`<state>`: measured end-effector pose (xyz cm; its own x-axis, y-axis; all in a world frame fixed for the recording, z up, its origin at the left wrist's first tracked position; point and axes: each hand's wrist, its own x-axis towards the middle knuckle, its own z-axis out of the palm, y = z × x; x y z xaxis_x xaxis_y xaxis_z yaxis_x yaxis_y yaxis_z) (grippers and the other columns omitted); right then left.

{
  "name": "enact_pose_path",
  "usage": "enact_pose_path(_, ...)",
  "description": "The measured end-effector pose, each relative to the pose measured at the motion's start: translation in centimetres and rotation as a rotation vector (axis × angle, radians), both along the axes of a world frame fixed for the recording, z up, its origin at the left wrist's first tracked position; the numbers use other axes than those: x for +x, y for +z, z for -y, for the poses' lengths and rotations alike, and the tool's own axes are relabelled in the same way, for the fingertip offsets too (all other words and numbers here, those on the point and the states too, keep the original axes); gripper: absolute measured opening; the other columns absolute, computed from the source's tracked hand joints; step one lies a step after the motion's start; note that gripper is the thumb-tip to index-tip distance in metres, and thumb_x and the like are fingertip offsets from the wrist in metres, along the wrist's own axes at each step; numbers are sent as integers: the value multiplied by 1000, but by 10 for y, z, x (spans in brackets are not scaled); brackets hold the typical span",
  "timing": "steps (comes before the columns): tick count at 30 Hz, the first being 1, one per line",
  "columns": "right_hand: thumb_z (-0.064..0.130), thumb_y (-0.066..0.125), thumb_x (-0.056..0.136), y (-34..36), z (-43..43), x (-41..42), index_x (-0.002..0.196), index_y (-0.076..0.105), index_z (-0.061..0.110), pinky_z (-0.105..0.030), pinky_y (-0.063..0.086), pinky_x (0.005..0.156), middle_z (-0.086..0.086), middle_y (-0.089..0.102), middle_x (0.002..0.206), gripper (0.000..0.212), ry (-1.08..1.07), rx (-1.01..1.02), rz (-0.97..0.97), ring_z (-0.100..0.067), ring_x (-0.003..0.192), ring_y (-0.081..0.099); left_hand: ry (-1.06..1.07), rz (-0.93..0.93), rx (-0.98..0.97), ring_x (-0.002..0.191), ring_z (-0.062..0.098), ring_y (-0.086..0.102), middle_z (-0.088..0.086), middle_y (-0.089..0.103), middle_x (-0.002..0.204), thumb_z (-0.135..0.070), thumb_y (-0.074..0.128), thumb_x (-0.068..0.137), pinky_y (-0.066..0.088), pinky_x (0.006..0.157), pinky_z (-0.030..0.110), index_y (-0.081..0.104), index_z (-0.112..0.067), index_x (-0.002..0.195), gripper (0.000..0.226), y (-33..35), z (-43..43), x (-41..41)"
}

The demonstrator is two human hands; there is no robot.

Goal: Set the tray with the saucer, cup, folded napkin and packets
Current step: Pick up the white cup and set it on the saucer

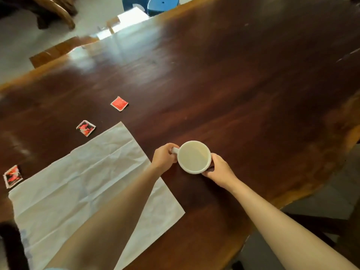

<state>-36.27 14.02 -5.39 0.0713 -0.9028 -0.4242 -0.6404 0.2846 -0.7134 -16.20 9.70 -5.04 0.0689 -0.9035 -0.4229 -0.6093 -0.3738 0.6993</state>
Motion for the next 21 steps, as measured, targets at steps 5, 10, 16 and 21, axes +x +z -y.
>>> enact_pose_path(5,10,73,76,3,-1,3,126,47,18,-20,43,81,-3,49,127,57,2,47,121,-8,100,51,35,-60,1,68,12,66,4,61,84,14,44,82,56,57,14,68,-12,87,35,0,-5,5)
enact_pose_path(10,10,74,76,13,-3,8,131,43,24,-20,43,86,1,46,128,64,34,51,201,-6,106,49,94,-64,-50,65,7,61,-4,59,77,11,50,83,50,49,8,68,-14,85,32,12,-15,12)
enact_pose_path(16,14,77,74,34,-2,28,133,36,34,-25,42,95,10,39,125,75,122,18,282,-6,110,47,209,-136,-121,65,10,63,0,62,76,12,51,82,53,52,10,71,-8,93,30,39,-31,36)
enact_pose_path(21,17,78,73,55,-4,61,133,33,38,-20,37,97,12,36,126,79,220,-76,352,-3,114,42,324,-160,-191,76,18,69,11,69,88,11,52,82,61,69,31,72,-10,96,32,63,-53,71)
